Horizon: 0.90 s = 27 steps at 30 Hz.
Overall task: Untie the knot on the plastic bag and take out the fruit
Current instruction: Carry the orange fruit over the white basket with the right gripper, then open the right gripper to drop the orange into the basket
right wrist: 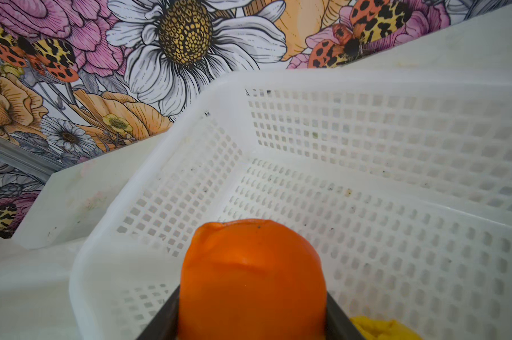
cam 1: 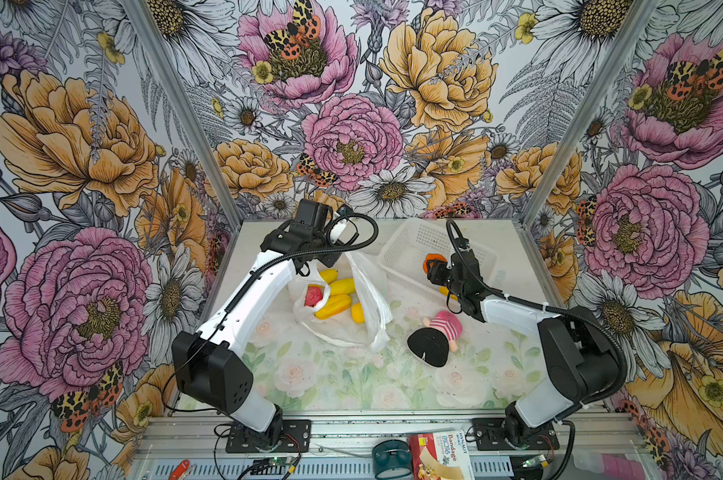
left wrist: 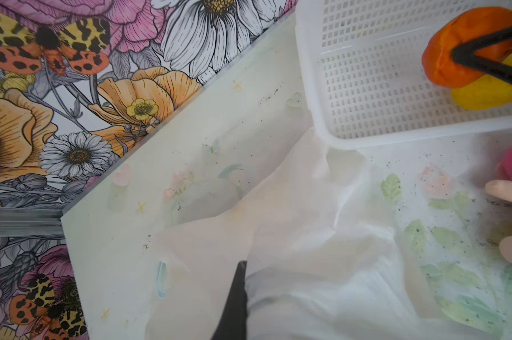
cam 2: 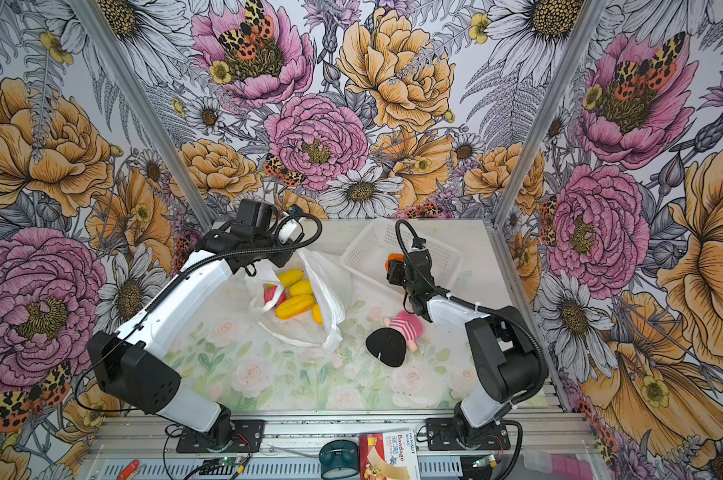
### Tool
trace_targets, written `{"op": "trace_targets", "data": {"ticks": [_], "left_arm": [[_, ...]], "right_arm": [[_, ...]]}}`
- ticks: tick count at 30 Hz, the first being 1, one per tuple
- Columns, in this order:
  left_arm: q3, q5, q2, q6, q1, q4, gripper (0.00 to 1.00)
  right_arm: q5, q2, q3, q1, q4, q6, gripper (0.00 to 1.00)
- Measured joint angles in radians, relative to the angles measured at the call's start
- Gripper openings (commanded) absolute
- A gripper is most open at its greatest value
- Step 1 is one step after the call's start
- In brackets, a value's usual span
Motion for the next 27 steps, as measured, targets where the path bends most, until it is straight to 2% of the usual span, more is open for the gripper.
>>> {"op": "trace_targets", "data": {"ticks": [5,8,14,20,23,27], "left_arm": [[-0.029,-0.043,-0.019,0.031,-0.008,0.0,0.0],[-0.037,-0.068,-0.045,0.044,-0.016,0.0,0.0],[-0.037,-0.076,-0.063,0.049,-0.01,0.002,0.0],[-0.037,-0.076,-0.063,0.049,-0.005,0.001,0.0],[-0.037,-0.076,-0.063,0.049,-0.004,0.002,0.0],[-0.037,-0.076,-0.063,0.049,-0.004,0.002,0.0]], "right_arm": [[-0.017,0.061,0.034,-0.014,-0.011,0.0,0.35],[-0.022,0.095,0.055,-0.017,-0.015,0.0,0.42],[-0.026,0.118,0.069,-0.017,-0.015,0.0,0.71],[-0.023,0.096,0.064,-0.017,-0.014,-0.002,0.89],[-0.019,0.063,0.043,-0.017,-0.014,0.0,0.94],[-0.016,-0.009,-0.009,-0.017,-0.006,0.0,0.93]]}}
